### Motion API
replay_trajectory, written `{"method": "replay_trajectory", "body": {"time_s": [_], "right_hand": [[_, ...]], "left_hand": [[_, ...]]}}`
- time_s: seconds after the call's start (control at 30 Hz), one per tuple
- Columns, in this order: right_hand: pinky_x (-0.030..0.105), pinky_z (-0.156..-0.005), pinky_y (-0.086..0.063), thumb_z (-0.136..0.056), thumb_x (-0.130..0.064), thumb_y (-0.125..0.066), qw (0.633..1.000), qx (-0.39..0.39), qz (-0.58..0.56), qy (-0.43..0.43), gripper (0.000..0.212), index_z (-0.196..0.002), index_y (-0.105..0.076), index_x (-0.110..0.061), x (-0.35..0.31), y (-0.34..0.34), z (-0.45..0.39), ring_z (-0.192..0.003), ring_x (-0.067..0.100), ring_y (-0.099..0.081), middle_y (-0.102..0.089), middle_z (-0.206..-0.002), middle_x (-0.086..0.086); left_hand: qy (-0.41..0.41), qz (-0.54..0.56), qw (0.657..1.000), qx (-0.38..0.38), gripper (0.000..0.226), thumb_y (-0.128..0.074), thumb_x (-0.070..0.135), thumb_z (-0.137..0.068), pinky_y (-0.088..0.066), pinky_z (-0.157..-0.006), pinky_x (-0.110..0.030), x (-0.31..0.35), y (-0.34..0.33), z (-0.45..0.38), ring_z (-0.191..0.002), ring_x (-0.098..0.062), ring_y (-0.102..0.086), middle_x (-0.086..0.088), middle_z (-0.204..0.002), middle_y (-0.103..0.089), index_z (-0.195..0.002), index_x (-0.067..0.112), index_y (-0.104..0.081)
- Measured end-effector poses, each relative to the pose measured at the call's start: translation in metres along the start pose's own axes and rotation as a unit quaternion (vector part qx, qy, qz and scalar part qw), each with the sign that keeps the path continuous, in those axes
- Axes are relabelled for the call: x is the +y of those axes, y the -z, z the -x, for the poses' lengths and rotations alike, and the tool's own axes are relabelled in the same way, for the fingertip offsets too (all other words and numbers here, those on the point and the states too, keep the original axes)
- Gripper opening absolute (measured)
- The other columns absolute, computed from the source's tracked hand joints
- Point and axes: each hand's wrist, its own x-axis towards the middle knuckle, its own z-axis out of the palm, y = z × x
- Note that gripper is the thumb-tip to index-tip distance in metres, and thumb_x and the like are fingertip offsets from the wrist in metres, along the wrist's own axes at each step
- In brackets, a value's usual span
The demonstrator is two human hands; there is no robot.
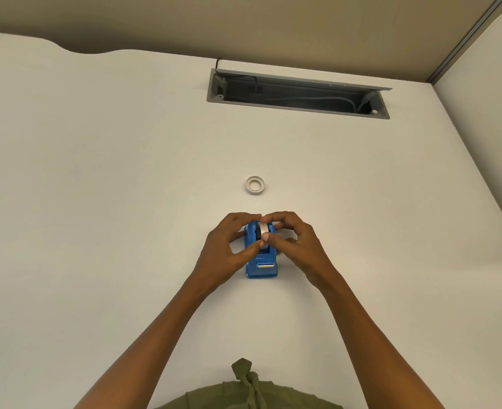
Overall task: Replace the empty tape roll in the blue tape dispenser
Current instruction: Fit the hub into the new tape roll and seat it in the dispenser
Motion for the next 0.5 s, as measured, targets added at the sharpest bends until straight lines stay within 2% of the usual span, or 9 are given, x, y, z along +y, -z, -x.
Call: {"method": "replay_trajectory", "body": {"time_s": [0.17,0.33,0.43,0.5], "right_hand": [[0.019,-0.070,-0.047,-0.082,-0.017,-0.069,0.999,0.013,-0.029,-0.028,0.013,-0.094,-0.067,-0.018,-0.005,-0.001,-0.006,-0.090,0.011,-0.057,-0.067,-0.106,0.001],[0.026,-0.068,-0.049,-0.080,-0.013,-0.070,0.997,0.007,-0.060,-0.053,0.009,-0.084,-0.067,-0.021,-0.011,0.000,-0.009,-0.082,0.015,-0.059,-0.068,-0.090,0.001],[0.034,-0.071,-0.050,-0.080,-0.013,-0.069,0.995,0.005,-0.072,-0.070,0.010,-0.078,-0.067,-0.022,-0.012,-0.001,-0.012,-0.083,0.017,-0.061,-0.068,-0.086,0.002],[0.033,-0.071,-0.050,-0.080,-0.013,-0.068,0.993,0.009,-0.084,-0.079,0.009,-0.076,-0.067,-0.021,-0.013,-0.002,-0.013,-0.083,0.017,-0.062,-0.069,-0.084,0.000]], "left_hand": [[0.004,-0.005,1.000,-0.002,0.041,-0.069,0.022,-0.081,-0.041,-0.084,-0.003,0.000,0.001,0.000,-0.103,0.009,-0.052,0.023,-0.110,-0.051,-0.111,0.042,-0.051],[0.005,-0.022,1.000,-0.001,0.038,-0.070,0.022,-0.080,-0.043,-0.087,-0.007,-0.002,0.000,0.000,-0.104,0.000,-0.053,0.009,-0.113,-0.054,-0.116,0.025,-0.059],[0.001,-0.022,1.000,-0.002,0.038,-0.071,0.021,-0.079,-0.043,-0.087,-0.008,-0.002,0.001,0.001,-0.105,0.002,-0.053,0.010,-0.113,-0.054,-0.115,0.027,-0.058],[-0.001,-0.024,1.000,-0.004,0.039,-0.071,0.021,-0.079,-0.043,-0.087,-0.007,-0.002,0.001,0.000,-0.105,0.002,-0.053,0.011,-0.113,-0.053,-0.113,0.031,-0.056]]}}
